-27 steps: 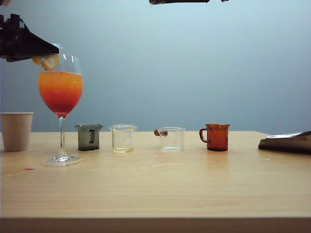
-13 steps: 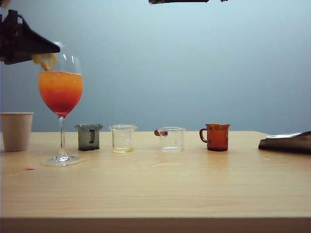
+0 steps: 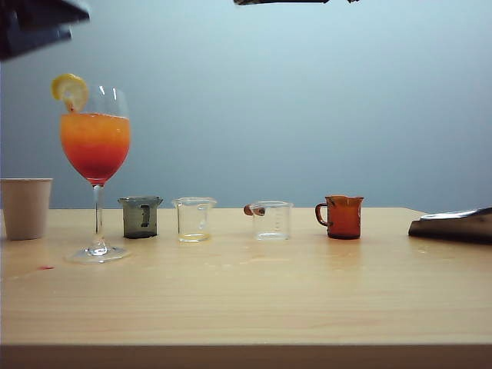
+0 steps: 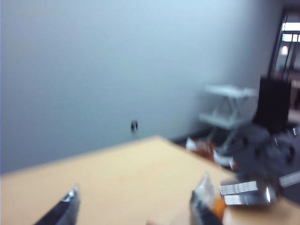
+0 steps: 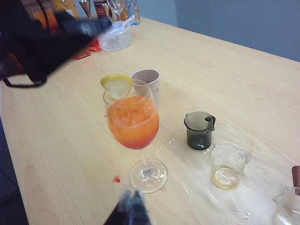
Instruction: Pick up the lemon slice from the paper cup on the left and carefully insert it into the rim of the goblet.
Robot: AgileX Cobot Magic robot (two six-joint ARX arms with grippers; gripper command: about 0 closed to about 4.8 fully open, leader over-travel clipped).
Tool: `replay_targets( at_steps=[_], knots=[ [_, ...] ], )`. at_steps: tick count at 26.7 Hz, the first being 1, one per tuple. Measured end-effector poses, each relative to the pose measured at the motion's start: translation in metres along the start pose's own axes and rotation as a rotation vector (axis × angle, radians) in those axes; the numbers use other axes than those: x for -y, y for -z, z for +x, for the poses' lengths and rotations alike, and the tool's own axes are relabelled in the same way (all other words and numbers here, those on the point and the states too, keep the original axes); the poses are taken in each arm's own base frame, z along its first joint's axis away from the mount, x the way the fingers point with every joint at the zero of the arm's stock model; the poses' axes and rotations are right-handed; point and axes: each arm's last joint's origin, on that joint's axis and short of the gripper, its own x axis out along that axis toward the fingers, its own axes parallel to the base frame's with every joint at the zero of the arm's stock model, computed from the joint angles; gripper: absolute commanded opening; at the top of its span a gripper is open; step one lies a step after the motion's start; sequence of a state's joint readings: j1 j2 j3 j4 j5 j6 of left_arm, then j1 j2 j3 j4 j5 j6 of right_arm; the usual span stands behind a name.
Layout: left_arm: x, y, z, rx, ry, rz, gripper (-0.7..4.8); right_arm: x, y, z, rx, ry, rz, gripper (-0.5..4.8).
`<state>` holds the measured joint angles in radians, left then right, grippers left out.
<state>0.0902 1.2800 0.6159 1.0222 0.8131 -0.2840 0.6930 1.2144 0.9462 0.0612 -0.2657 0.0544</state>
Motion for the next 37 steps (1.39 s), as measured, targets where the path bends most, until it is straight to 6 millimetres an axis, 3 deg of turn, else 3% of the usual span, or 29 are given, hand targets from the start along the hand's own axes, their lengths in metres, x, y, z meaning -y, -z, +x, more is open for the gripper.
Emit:
replay_targets(
  at_steps=[1,3,8,11,15,20,24,28,32,37],
  knots=[
    [0.002,-0.006,-0.001,0.037,-0.011,0.012,0.39,0.000,0.000,0.000,0.000,0.000,0.000,-0.02],
    [0.007,-0.018,-0.004,0.093,-0.034,0.048,-0.09,0.000,0.000,0.000,0.000,0.000,0.000,-0.02],
    [0.014,-0.034,-0.010,0.152,-0.174,0.108,-0.06,-0.002,-0.004,-0.006,0.022,-0.002,-0.002,-0.02],
    [0.021,-0.040,-0.018,0.096,-0.268,0.065,-0.06,-0.005,-0.013,-0.019,0.065,-0.001,-0.014,-0.02],
    [0.045,-0.058,-0.033,0.069,-0.227,0.072,-0.06,-0.013,-0.020,-0.051,0.054,0.053,-0.013,-0.02],
    [0.083,-0.086,-0.064,0.128,-0.335,0.100,-0.06,-0.017,-0.020,-0.093,0.023,0.145,-0.019,-0.02],
    [0.124,-0.081,-0.105,-0.014,-0.442,0.135,-0.06,-0.011,0.003,-0.147,0.094,0.300,0.016,-0.02],
    [0.145,-0.076,-0.128,-0.051,-0.526,0.148,-0.06,-0.013,0.022,-0.178,0.173,0.415,0.021,-0.02],
    [0.156,-0.066,-0.144,-0.086,-0.613,0.134,-0.06,-0.013,0.045,-0.196,0.190,0.534,0.091,-0.02],
    [0.148,-0.042,-0.148,-0.100,-0.741,0.086,-0.06,-0.010,0.083,-0.207,0.191,0.721,0.154,-0.02]
  ],
)
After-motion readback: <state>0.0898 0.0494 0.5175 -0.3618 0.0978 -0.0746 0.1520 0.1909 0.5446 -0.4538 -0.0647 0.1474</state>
